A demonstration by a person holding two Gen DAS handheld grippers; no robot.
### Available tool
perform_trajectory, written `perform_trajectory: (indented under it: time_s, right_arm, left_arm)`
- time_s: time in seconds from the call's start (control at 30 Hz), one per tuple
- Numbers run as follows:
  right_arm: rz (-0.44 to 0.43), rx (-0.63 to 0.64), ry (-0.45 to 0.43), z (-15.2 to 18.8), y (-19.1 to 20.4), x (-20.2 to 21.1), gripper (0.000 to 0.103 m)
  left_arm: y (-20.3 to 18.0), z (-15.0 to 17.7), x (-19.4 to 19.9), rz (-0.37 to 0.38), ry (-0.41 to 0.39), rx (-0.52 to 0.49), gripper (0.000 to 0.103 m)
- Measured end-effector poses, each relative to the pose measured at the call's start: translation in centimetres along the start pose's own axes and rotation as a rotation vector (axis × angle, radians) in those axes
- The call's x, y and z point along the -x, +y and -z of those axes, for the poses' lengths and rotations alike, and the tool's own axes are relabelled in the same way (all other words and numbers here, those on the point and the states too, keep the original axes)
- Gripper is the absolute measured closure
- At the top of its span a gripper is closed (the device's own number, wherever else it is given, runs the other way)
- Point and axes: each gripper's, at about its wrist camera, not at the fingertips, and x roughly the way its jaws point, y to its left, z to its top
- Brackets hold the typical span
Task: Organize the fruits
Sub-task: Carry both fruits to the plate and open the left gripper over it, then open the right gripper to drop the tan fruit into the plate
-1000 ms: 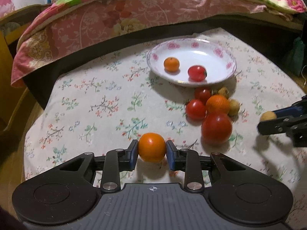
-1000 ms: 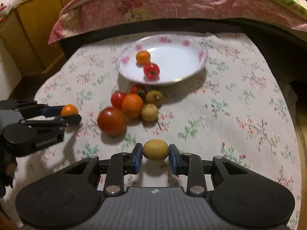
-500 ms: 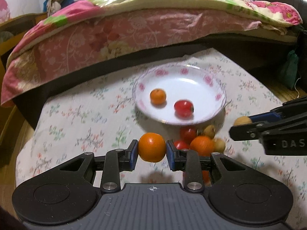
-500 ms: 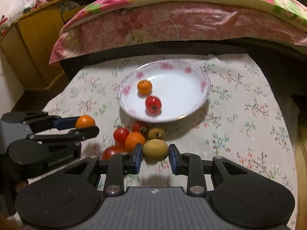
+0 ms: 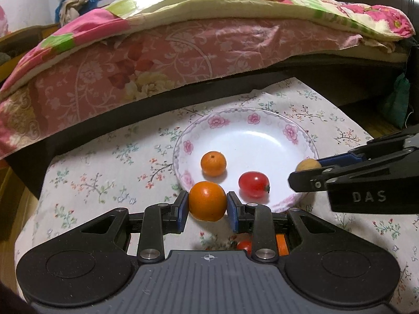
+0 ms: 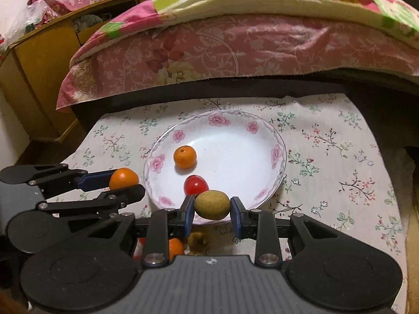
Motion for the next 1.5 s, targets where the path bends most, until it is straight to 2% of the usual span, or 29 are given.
perform_trajectory:
  time_s: [0.27,0.8,1.5]
  right_arm:
    - [-0.011,0.008,-0.001,-0.6,-0.6,-1.6,0.073]
    - [-0.010,0.010,0.025,-0.8,-1.3,-3.6,0.073]
    - [-0.009,-0.012,-0.007,-1.4,-1.6,-3.5,0.072]
  left_arm:
    - [-0.8,-0.4,-1.4,0.005,0.005,-0.036,0.064]
    - [-0.7,-0.8,-2.9,0.014,0.012,-0.042,0.063]
    - [-0.4,-0.8,-2.5,0.014,0.012,-0.043,0.058]
